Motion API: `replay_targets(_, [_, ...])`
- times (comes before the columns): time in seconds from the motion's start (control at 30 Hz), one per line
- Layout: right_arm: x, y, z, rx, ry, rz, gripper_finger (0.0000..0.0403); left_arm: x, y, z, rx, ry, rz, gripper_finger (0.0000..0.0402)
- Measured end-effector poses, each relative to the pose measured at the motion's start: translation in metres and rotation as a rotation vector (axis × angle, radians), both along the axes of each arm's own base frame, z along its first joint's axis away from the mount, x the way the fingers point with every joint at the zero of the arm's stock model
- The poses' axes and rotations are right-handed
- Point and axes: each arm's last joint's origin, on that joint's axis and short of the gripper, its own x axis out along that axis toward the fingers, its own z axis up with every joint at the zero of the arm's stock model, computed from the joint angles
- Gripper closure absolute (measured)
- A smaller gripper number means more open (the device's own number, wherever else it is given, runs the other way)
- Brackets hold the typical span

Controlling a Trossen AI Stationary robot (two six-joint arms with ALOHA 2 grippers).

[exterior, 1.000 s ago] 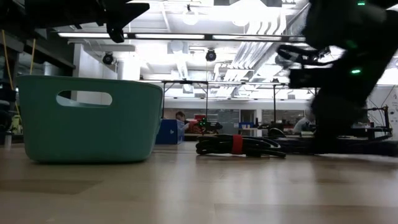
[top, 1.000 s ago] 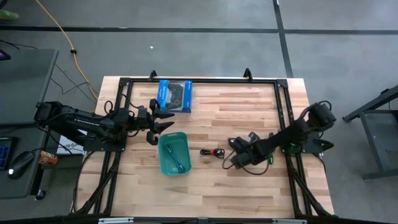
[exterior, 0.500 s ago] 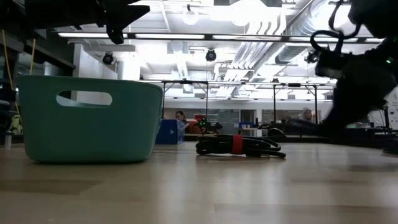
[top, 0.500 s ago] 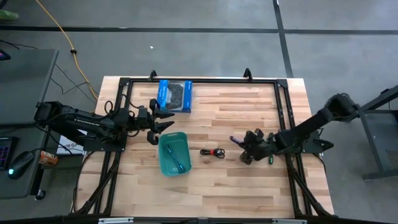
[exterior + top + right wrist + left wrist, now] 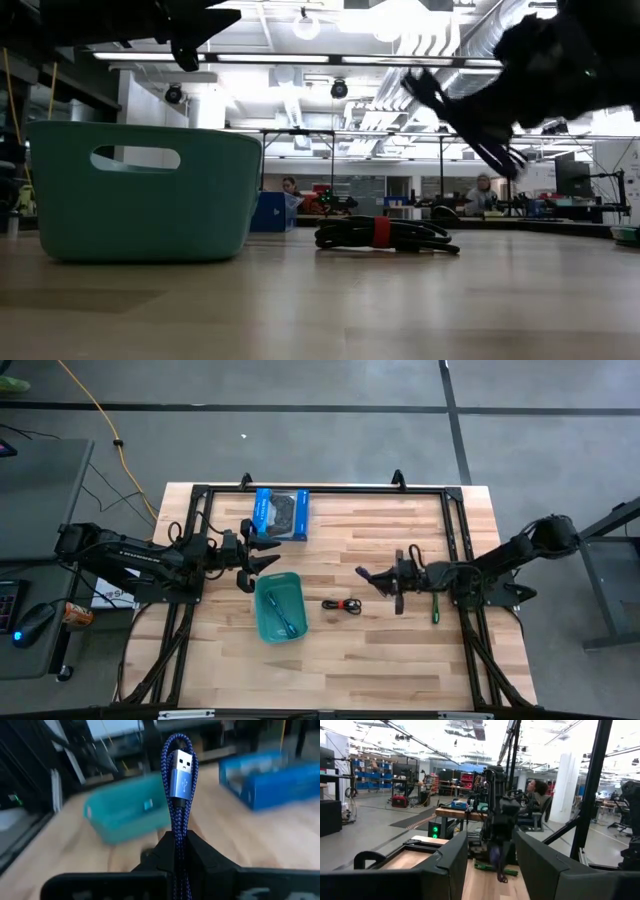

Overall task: Pick and place USB-C Cables
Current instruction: Put the violet charger cable into the green bin

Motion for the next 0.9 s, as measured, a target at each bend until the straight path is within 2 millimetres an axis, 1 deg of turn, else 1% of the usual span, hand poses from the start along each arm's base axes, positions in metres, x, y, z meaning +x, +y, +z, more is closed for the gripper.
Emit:
replay_targets(0.23, [0.017, -0.013, 0.037, -0.085, -0.21, -0.005, 0.0398, 0.0, 0.0, 0.0, 0.0, 0.0, 0.0, 0.0254])
replay_targets(0.47, [0.039, -0.012, 0.081, -0.134, -0.342, -0.004, 0.0398, 0.0, 0.0, 0.0, 0.001, 0.0, -0.001, 0.0254])
replay_targets(0.53, [0.043, -0.012, 0.085, -0.133, -0.318, -0.001, 0.0398, 0.0, 0.0, 0.0, 0.001, 0.0, -0.001, 0.0254])
replay_targets(0.67, [0.048, -0.011, 0.082, -0.123, -0.24, 0.006, 0.0398, 0.0, 0.0, 0.0, 0.001, 0.0, -0.001, 0.0254])
replay_targets(0.9, [0.048, -0.011, 0.082, -0.121, -0.237, 0.006, 0.0398, 0.0, 0.0, 0.0, 0.001, 0.0, -0.001, 0.0254])
